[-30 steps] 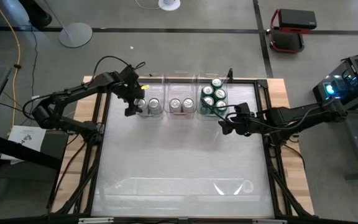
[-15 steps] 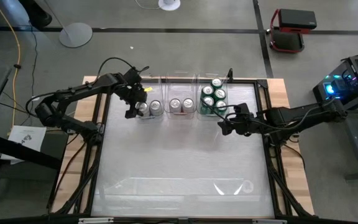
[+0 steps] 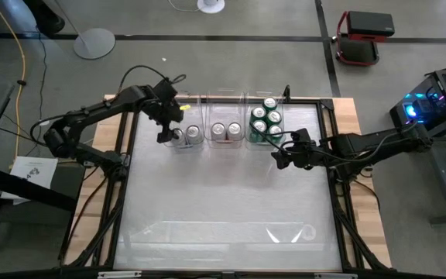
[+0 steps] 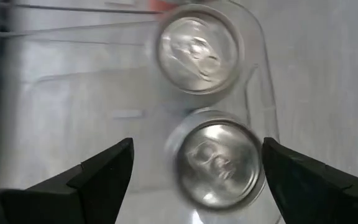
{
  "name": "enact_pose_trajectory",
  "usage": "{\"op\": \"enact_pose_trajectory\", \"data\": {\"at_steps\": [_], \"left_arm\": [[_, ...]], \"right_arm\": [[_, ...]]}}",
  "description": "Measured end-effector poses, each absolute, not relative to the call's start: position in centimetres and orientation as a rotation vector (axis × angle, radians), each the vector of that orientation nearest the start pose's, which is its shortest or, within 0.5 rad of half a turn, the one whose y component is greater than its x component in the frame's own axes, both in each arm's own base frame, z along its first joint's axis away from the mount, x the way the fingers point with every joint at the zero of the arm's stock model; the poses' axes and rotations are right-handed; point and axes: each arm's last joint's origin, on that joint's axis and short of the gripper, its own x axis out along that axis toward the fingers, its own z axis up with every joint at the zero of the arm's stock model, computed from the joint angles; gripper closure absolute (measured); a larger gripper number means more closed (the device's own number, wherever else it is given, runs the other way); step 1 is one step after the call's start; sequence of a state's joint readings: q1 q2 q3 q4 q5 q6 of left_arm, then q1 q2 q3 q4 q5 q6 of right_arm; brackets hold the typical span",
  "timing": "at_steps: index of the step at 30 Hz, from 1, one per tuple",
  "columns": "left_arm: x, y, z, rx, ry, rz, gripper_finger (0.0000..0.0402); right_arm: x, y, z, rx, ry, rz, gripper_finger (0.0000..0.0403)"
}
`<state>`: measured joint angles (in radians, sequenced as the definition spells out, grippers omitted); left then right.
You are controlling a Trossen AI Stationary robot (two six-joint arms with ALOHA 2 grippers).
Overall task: Sort soda cans
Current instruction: Adjust the left transparent bin
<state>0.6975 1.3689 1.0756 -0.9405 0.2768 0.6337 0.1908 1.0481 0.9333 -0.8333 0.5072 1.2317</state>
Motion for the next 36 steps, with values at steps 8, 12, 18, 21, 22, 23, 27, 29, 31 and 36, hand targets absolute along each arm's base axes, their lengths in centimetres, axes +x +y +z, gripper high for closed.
{"op": "enact_pose_trajectory", "data": {"at_steps": [8, 12, 18, 21, 22, 23, 27, 29, 31, 36], "left_arm": [[17.9, 17.5, 29.1, -0.124, 1.154, 0.313, 0.0107], [14.9, 19.5, 27.3, -0.296, 1.160, 0.484, 0.0143], [11.3, 21.5, 24.2, -0.420, 1.222, 0.843, 0.0196], [11.0, 21.9, 23.2, -0.445, 1.169, 0.923, 0.0230], [11.1, 22.0, 23.0, -0.441, 1.154, 0.936, 0.0241], [11.1, 22.0, 22.8, -0.438, 1.152, 0.948, 0.0254], [11.3, 22.3, 22.0, -0.433, 1.185, 0.973, 0.0304], [11.4, 22.6, 21.4, -0.438, 1.220, 0.988, 0.0329], [11.5, 22.9, 20.6, -0.437, 1.269, 1.006, 0.0354], [11.8, 23.5, 18.7, -0.478, 1.350, 1.005, 0.0398]], "right_arm": [[19.2, 2.3, 28.8, 0.811, 0.577, -0.775, 0.0064], [19.1, 2.3, 28.8, 0.811, 0.585, -0.775, 0.0064], [19.1, 2.3, 28.8, 0.807, 0.586, -0.778, 0.0064], [19.0, 2.2, 28.7, 0.790, 0.594, -0.786, 0.0064], [19.0, 2.2, 28.7, 0.788, 0.598, -0.788, 0.0064], [18.9, 2.2, 28.7, 0.785, 0.602, -0.791, 0.0064], [18.8, 2.2, 28.6, 0.778, 0.613, -0.798, 0.0064], [18.8, 2.2, 28.6, 0.776, 0.612, -0.800, 0.0064], [18.8, 2.2, 28.6, 0.772, 0.607, -0.805, 0.0064], [18.8, 2.1, 28.5, 0.771, 0.605, -0.818, 0.0064]]}}
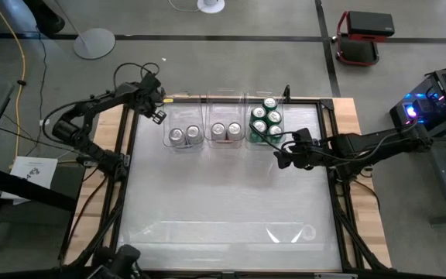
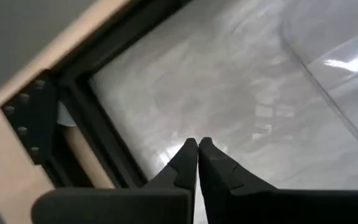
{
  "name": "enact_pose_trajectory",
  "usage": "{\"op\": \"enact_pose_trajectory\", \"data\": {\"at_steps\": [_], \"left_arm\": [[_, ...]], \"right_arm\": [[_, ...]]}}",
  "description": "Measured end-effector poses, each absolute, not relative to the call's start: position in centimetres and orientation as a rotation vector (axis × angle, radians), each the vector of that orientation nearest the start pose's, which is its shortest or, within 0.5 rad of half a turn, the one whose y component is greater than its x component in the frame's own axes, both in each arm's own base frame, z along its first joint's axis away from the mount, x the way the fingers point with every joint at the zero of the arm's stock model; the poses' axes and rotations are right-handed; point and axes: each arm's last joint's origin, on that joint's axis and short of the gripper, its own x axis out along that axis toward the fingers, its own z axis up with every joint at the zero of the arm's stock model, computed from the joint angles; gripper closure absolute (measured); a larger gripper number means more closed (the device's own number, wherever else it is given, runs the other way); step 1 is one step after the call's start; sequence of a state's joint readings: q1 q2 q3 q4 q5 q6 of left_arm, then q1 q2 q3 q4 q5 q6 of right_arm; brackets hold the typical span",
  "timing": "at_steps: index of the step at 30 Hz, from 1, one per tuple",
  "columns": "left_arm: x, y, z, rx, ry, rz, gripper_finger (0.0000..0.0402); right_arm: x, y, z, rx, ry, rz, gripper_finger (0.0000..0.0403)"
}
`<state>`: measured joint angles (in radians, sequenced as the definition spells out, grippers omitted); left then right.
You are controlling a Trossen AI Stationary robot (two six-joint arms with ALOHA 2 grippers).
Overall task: Sort soda cans
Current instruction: Adjust the left transparent bin
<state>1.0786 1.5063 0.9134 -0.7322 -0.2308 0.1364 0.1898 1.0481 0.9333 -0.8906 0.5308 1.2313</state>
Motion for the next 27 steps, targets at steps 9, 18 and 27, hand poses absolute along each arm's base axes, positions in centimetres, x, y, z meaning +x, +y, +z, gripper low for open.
{"op": "enact_pose_trajectory", "data": {"at_steps": [9, 18, 27], "left_arm": [[14.5, 24.8, 16.5, -0.471, 1.272, 0.949, 0.0401], [16.1, 25.7, 15.9, -0.498, 1.098, 1.007, 0.0401], [16.3, 26.9, 17.1, -0.545, 0.976, 1.095, 0.0401]], "right_arm": [[18.7, 2.1, 28.5, 0.793, 0.597, -0.828, 0.0064], [18.7, 2.1, 28.5, 0.794, 0.597, -0.829, 0.0064], [18.7, 2.1, 28.5, 0.826, 0.596, -0.830, 0.0064]]}}
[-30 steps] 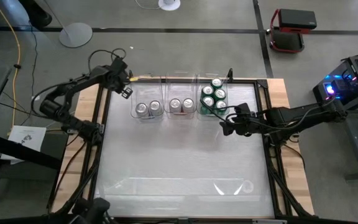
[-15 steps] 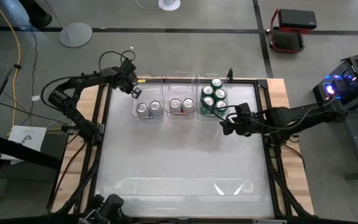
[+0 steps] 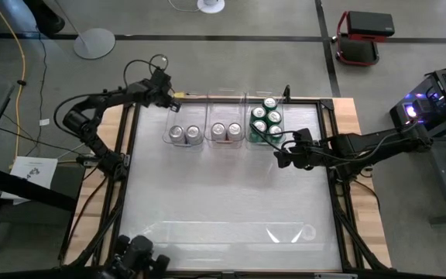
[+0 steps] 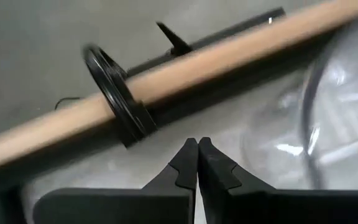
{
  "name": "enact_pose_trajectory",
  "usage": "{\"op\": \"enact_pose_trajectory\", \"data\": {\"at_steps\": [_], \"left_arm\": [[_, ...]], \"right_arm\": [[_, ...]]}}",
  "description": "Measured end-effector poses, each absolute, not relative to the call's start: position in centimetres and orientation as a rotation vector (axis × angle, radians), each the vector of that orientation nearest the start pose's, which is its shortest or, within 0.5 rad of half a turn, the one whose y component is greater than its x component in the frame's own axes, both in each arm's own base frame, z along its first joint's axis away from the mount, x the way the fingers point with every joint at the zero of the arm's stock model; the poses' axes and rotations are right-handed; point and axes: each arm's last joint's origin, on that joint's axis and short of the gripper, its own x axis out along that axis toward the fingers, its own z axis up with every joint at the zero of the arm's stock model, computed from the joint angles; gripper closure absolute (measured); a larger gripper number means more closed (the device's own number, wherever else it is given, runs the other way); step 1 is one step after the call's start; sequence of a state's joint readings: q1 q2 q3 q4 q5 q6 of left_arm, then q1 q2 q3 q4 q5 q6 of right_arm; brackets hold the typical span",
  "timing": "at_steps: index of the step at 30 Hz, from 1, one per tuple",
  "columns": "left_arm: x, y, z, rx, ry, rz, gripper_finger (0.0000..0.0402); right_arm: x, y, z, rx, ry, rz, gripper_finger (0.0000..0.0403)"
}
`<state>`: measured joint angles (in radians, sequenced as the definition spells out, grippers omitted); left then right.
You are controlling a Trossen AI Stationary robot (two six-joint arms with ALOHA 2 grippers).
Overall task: Sort soda cans
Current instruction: Adjust the left transparent bin, then return to Home Position
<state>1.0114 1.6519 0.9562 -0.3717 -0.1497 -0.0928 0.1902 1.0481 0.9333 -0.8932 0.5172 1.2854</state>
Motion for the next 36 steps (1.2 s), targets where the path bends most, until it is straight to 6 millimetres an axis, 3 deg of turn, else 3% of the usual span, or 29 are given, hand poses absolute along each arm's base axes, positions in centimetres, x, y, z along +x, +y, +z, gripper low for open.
{"op": "enact_pose_trajectory", "data": {"at_steps": [5, 8, 13, 16, 21, 25, 32, 34, 36], "left_arm": [[16.6, 27.4, 21.0, -0.498, 0.916, 1.080, 0.0401], [17.2, 26.3, 24.5, -0.500, 0.835, 0.975, 0.0401], [18.2, 20.8, 30.1, -0.458, 0.630, 0.685, 0.0401], [17.4, 16.9, 33.4, -0.437, 0.485, 0.592, 0.0401], [13.9, 11.3, 37.4, -0.433, 0.261, 0.562, 0.0401], [11.0, 8.4, 39.3, -0.410, 0.123, 0.559, 0.0401], [7.8, 6.1, 40.6, -0.471, -0.048, 0.625, 0.0401], [7.4, 5.8, 40.8, -0.486, -0.076, 0.627, 0.0401], [7.1, 5.6, 40.9, -0.506, -0.097, 0.635, 0.0401]], "right_arm": [[18.8, 2.2, 28.5, 0.834, 0.590, -0.829, 0.0064], [19.2, 2.3, 28.8, 0.811, 0.571, -0.775, 0.0064], [20.7, 3.1, 31.1, 0.679, 0.355, -0.594, 0.0064], [19.8, 2.9, 33.6, 0.591, 0.197, -0.521, 0.0066], [14.8, 1.6, 37.1, 0.473, 0.036, -0.474, 0.0112], [9.5, 0.4, 37.7, 0.451, 0.006, -0.456, 0.0191], [2.3, -1.0, 36.2, 0.452, 0.042, -0.329, 0.0372], [0.8, -1.3, 35.7, 0.463, 0.040, -0.305, 0.0393], [-0.4, -1.5, 35.3, 0.468, 0.031, -0.280, 0.0387]]}}
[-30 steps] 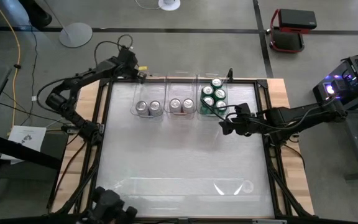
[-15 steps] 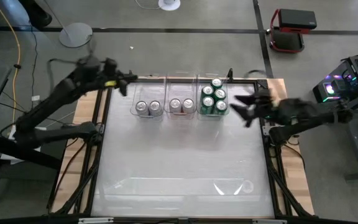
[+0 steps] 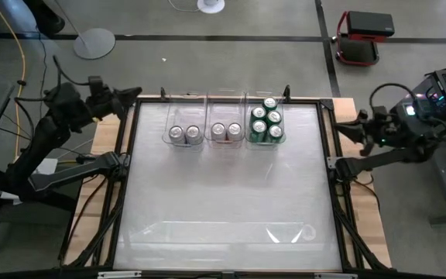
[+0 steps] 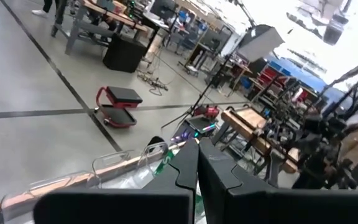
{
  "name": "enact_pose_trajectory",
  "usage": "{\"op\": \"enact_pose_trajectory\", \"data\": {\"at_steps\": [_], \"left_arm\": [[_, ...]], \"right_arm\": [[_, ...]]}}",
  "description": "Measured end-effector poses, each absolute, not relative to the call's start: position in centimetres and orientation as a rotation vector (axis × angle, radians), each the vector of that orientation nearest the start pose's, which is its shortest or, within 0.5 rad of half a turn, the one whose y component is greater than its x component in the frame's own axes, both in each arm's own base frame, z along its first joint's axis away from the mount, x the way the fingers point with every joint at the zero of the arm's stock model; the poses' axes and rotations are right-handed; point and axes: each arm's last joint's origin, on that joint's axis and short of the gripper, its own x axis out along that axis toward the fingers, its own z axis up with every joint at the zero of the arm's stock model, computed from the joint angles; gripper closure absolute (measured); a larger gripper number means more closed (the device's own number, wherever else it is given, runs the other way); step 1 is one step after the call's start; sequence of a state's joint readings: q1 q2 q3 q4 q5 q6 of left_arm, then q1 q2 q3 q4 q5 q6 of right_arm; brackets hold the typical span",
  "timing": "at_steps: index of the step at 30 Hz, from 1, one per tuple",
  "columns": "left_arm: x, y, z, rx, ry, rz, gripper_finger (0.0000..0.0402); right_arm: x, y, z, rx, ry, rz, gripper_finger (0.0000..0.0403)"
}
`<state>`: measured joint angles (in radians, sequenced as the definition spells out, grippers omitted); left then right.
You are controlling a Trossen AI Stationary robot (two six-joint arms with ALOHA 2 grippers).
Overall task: Sort soda cans
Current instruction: Return to Home Position
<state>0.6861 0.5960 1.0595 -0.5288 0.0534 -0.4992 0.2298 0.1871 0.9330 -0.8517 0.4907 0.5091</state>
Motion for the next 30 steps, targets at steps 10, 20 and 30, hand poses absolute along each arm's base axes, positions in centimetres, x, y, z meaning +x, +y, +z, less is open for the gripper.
{"op": "enact_pose_trajectory", "data": {"at_steps": [10, 20, 30], "left_arm": [[6.9, 5.6, 40.8, -0.517, -0.109, 0.672, 0.0401], [7.0, 5.6, 40.3, -0.545, -0.060, 0.684, 0.0401], [7.0, 5.5, 40.3, -0.599, -0.064, 0.638, 0.0401]], "right_arm": [[1.3, -0.5, 29.7, 0.417, 0.023, -0.071, 0.0400], [6.2, 1.1, 25.5, 0.330, -0.123, 0.122, 0.0402], [8.4, 1.8, 21.6, 0.302, -0.320, 0.230, 0.0403]]}}
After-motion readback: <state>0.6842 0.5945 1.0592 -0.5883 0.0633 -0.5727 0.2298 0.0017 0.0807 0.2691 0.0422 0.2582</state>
